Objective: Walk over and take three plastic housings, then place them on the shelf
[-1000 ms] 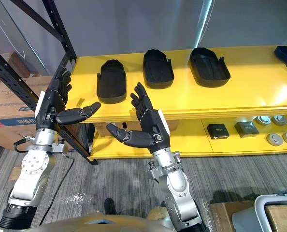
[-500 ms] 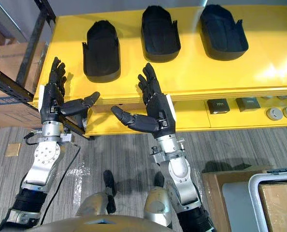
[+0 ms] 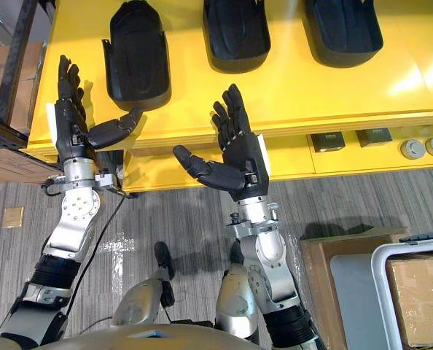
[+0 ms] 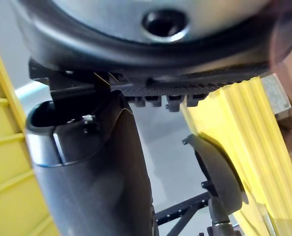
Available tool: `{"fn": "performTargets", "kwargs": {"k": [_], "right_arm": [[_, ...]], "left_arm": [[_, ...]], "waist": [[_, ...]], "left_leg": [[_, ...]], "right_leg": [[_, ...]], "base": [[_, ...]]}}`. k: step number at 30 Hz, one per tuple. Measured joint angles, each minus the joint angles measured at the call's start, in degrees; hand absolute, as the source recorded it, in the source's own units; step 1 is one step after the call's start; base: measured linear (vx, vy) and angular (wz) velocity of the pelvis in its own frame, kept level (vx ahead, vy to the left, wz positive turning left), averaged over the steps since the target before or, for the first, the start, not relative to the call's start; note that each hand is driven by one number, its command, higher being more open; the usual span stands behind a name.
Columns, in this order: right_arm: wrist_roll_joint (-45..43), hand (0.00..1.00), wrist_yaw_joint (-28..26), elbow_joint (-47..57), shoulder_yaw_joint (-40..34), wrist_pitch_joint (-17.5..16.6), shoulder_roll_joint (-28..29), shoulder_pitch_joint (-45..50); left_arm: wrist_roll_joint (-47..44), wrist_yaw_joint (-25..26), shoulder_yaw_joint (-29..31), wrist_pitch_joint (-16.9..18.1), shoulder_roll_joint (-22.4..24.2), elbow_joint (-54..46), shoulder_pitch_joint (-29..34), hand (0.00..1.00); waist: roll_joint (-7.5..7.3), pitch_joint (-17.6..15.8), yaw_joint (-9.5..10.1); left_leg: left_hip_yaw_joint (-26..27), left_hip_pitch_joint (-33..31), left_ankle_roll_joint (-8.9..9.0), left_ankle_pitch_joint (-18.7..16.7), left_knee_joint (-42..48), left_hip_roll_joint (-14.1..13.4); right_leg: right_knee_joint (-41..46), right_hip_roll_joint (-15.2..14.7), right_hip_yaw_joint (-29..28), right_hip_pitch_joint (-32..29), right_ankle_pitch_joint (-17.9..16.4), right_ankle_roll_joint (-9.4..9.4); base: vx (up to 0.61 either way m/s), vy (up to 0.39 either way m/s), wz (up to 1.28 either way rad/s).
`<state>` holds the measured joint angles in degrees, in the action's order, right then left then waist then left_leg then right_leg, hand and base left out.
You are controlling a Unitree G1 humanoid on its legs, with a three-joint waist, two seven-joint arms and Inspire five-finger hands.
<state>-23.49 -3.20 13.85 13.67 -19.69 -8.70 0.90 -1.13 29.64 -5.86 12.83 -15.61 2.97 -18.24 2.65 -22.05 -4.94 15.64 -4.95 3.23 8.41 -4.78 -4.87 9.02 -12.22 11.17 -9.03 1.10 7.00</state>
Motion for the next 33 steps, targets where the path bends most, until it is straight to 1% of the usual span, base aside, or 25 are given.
{"fn": "performTargets", "kwargs": {"k": [5,7,12,17,22,27,33], "right_arm": [[0.0,1.00,-0.3,0.0,0.3,0.0,0.7,0.1],[0.0,1.00,-0.3,0.0,0.3,0.1,1.0,-0.1],[-0.5,1.00,-0.2,0.0,0.3,0.3,2.3,-1.4],[-0.6,1.00,-0.2,0.0,0.3,0.3,2.3,-1.9],[-2.0,1.00,-0.3,0.0,0.4,0.6,2.5,-1.9],[-2.0,1.00,-0.3,0.1,0.4,1.8,2.5,-1.9],[-2.2,1.00,-0.3,0.7,0.4,1.9,2.5,-1.9]], "left_arm": [[0.0,2.7,0.1,-3.0,0.9,4.5,-3.2,1.00],[0.1,4.7,0.1,-3.3,1.6,6.4,-5.4,1.00],[0.0,8.6,0.5,-3.3,1.7,9.8,-8.4,1.00],[0.0,11.9,1.6,-4.2,1.8,11.4,-10.7,1.00],[0.0,13.2,2.4,-4.4,1.8,14.1,-13.1,1.00],[-0.6,14.5,3.9,-5.3,1.8,16.8,-15.8,1.00],[-0.6,14.6,4.8,-5.6,1.7,16.8,-17.2,1.00]], "waist": [[-0.18,-0.1,-0.11],[-0.23,-0.2,-0.10],[-0.45,-0.3,-0.21],[-1.34,-0.9,-0.52],[-1.45,-1.0,-0.77],[-1.44,-1.1,-0.91],[-1.20,-2.4,-1.16]], "left_leg": [[0.3,0.0,-0.01,0.0,0.0,0.0],[0.4,0.0,-0.01,0.0,0.0,0.0],[1.1,0.1,-0.03,0.0,0.0,0.0],[1.8,0.5,-0.05,0.0,0.0,0.0],[2.1,0.4,-0.05,0.0,0.0,0.0],[2.9,0.4,-0.05,0.0,0.0,0.0],[3.0,0.5,-0.06,0.0,0.0,-0.1]], "right_leg": [[0.1,0.0,-0.3,-0.2,0.0,0.00],[0.3,0.0,-0.5,-0.4,0.0,0.00],[0.9,0.0,-1.3,-1.0,0.1,0.12],[0.9,0.1,-1.9,-1.1,0.1,0.17],[1.1,0.1,-2.4,-1.5,0.2,0.19],[1.7,0.2,-3.1,-2.3,0.2,0.19],[1.9,0.2,-3.2,-2.3,0.2,0.20]], "base": [[0.00,-0.003,-0.04],[0.00,0.000,0.00],[0.01,-0.014,-0.07],[0.01,-0.008,-0.06],[0.01,-0.008,-0.03],[0.02,-0.021,-0.06],[0.00,-0.004,-0.01]]}}
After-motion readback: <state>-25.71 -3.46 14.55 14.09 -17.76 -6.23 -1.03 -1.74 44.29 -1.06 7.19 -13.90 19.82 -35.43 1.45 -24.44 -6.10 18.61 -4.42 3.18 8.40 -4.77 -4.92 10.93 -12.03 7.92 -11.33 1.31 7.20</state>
